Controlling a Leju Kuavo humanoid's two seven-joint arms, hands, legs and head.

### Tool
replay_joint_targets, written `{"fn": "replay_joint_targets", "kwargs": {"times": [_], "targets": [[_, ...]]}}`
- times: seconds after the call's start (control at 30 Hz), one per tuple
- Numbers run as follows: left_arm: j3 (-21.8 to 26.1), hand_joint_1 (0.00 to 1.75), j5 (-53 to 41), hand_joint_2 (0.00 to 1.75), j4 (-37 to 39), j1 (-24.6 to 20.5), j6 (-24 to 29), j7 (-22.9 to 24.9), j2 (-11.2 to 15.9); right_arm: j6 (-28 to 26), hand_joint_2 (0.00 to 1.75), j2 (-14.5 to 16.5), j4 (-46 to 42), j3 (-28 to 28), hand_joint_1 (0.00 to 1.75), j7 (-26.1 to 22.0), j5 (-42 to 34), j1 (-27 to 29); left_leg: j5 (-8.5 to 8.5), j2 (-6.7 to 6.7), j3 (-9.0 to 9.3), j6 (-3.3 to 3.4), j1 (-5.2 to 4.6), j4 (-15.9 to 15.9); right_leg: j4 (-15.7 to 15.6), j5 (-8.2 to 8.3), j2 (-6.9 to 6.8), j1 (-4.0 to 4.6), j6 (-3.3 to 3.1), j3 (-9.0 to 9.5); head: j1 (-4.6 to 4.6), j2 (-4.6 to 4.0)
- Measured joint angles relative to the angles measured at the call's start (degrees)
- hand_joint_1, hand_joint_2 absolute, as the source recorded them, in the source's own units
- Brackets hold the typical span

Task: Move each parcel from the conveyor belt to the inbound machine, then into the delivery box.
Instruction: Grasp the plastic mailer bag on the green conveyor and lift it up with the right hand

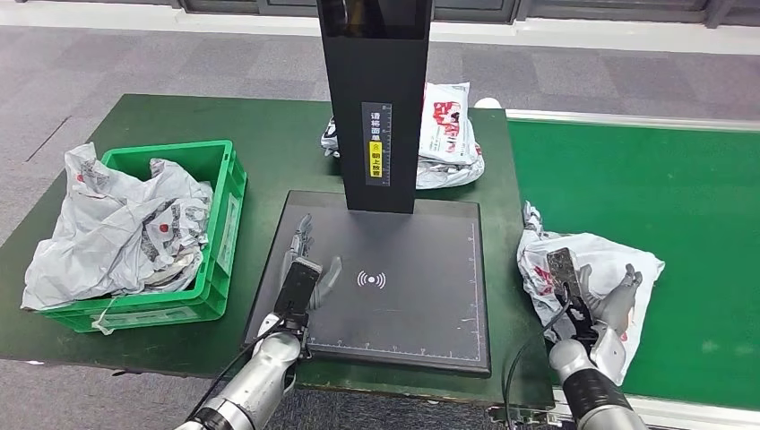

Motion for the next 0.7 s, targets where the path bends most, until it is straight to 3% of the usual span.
{"fn": "replay_joint_targets", "kwargs": {"times": [0.13, 0.27, 0.3, 0.4, 0.43, 0.7], "targets": [[0.0, 0.0, -0.4, 1.75, -0.8, 0.4, -0.1, 0.3, 0.3, 5.8, 1.75, -0.8, 0.8, -1.2, 0.0, 3.5, 3.8, 0.6, 0.0, 0.02, 0.0, 0.0, 0.0, 0.0, 0.0, 0.0, 0.02, 0.0, 0.0, -0.01, 0.0, 0.0], [0.0, 0.0, -0.6, 1.75, -1.0, 0.5, -1.0, 0.6, 0.4, 16.8, 1.75, -1.3, 2.5, -1.5, 0.0, 6.1, 8.1, 0.9, 0.0, 0.02, 0.02, 0.0, 0.0, 0.0, 0.0, 0.0, 0.02, 0.02, 0.0, 0.0, 0.0, 0.0], [0.0, 0.0, -0.6, 1.75, -1.0, 0.5, -1.2, 0.6, 0.4, 18.1, 1.75, -1.4, 3.0, -1.5, 0.14, 6.4, 8.7, 1.0, 0.0, 0.02, 0.02, 0.0, 0.0, 0.0, 0.0, 0.0, 0.03, 0.02, 0.0, 0.0, 0.0, 0.0], [0.0, 0.0, -0.6, 1.75, -1.1, 0.5, -1.5, 0.8, 0.4, 19.5, 1.75, -1.6, 3.9, -1.5, 1.44, 6.6, 9.1, 1.0, 0.0, 0.04, 0.04, 0.0, 0.0, 0.0, 0.0, 0.0, 0.06, 0.02, 0.0, 0.01, 0.0, 0.0], [0.0, 0.0, -0.7, 1.75, -1.1, 0.5, -1.5, 0.8, 0.4, 19.7, 1.75, -1.6, 4.1, -1.5, 1.75, 6.6, 9.1, 1.0, 0.0, 0.04, 0.05, 0.0, 0.0, 0.0, 0.0, 0.0, 0.06, 0.02, 0.0, 0.02, 0.0, 0.0], [0.0, 0.0, -1.5, 1.75, -1.6, 0.5, -1.6, 1.5, 0.4, 21.3, 1.75, -1.6, 5.5, -3.0, 1.75, 3.8, 9.2, 0.5, -0.07, 0.14, 0.35, 0.02, 0.02, 0.0, -0.1, -0.01, 0.11, 0.08, 0.01, 0.36, 0.0, 0.0]]}}
